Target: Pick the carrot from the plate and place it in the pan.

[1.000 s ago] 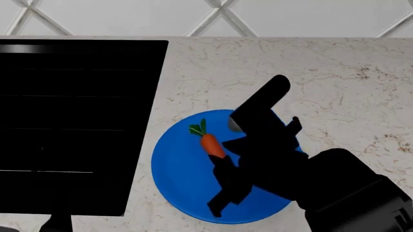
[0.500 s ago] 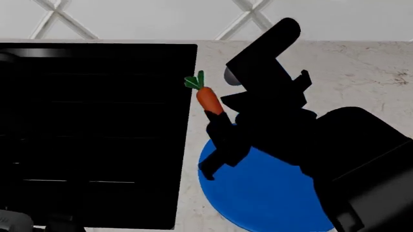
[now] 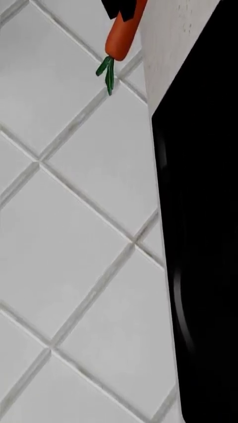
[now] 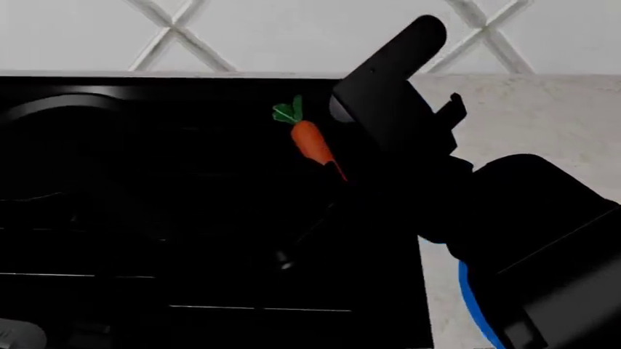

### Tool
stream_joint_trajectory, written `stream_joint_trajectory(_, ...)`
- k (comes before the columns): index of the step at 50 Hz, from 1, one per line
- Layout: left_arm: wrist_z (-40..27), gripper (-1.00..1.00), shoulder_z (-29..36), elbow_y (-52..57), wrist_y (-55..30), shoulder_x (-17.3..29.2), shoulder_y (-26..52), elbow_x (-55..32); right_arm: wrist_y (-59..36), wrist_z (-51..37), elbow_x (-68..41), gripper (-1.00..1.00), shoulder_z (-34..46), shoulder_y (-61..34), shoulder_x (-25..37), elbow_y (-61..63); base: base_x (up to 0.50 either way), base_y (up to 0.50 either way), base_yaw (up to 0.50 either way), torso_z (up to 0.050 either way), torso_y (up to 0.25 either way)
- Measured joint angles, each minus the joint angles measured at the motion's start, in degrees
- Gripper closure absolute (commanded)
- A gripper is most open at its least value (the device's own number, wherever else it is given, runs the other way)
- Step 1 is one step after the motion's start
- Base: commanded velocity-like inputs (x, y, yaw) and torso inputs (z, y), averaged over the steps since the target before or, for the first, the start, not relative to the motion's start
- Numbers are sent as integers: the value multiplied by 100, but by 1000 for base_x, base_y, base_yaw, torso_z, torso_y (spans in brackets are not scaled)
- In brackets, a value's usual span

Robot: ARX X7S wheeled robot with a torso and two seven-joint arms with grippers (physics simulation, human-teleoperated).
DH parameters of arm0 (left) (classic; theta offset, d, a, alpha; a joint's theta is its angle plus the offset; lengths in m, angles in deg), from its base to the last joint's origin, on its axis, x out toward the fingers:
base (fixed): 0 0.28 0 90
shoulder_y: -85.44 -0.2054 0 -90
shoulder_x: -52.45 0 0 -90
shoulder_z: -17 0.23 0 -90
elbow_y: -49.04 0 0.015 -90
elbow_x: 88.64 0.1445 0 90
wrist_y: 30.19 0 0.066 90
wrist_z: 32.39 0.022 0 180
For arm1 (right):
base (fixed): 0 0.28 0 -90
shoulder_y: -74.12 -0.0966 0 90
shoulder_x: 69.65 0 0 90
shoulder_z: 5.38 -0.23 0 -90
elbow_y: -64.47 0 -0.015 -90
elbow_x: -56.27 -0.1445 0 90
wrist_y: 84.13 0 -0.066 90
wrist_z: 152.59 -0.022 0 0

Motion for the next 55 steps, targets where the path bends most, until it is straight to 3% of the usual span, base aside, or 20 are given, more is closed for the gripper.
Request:
stream_joint_trajectory(39, -124, -100, 60, -74, 195, -14, -78, -21, 17, 37, 55, 100, 332, -139, 15, 24, 136, 500, 0, 0, 0)
stream_joint_trajectory(55, -182, -100, 52, -75, 253, -2, -121, -36, 481, 132, 288, 100, 653, -350, -343, -529, 8, 20, 0, 0, 0)
